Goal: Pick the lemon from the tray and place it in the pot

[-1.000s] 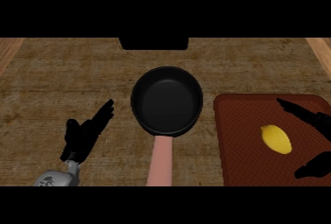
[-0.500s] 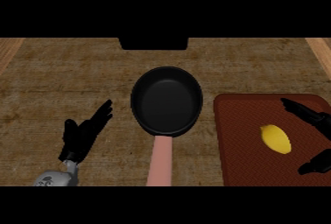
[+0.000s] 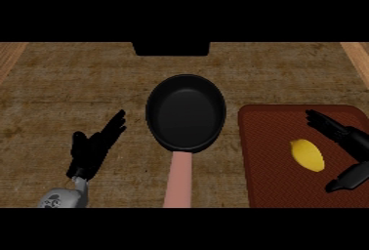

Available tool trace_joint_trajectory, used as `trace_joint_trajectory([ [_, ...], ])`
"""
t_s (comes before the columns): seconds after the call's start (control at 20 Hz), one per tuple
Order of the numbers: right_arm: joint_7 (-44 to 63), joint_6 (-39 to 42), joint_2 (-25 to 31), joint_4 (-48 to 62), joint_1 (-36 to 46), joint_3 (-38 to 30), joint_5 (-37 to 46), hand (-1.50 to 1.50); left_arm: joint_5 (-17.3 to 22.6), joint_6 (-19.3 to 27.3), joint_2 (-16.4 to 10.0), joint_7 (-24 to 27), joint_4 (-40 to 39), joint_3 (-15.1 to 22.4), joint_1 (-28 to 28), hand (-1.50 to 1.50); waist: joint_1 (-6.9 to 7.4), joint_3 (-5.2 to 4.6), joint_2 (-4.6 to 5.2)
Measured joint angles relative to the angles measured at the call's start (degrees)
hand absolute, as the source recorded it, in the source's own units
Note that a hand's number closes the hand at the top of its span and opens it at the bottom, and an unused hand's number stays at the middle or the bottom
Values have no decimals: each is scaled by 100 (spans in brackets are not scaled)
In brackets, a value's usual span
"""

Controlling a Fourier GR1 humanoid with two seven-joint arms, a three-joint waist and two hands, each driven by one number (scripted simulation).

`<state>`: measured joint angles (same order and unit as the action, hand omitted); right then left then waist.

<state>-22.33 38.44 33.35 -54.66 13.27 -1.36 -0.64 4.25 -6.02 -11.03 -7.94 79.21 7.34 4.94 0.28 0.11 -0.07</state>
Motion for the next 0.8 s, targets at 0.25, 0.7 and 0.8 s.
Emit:
trace_joint_trajectory([
  [0.25,-121,-27,-307,509,121,2,162,-150,-43,-65,47,-38,24,-78,-2,0,-4,-28,-15],
  [0.7,-1098,-682,-427,799,126,286,818,150,-134,-100,85,-18,-7,-116,-4,0,-26,-131,-73],
  [0.8,-1231,-707,-443,898,129,278,765,150,-124,-128,78,0,-24,-137,13,0,-13,-140,-79],
])
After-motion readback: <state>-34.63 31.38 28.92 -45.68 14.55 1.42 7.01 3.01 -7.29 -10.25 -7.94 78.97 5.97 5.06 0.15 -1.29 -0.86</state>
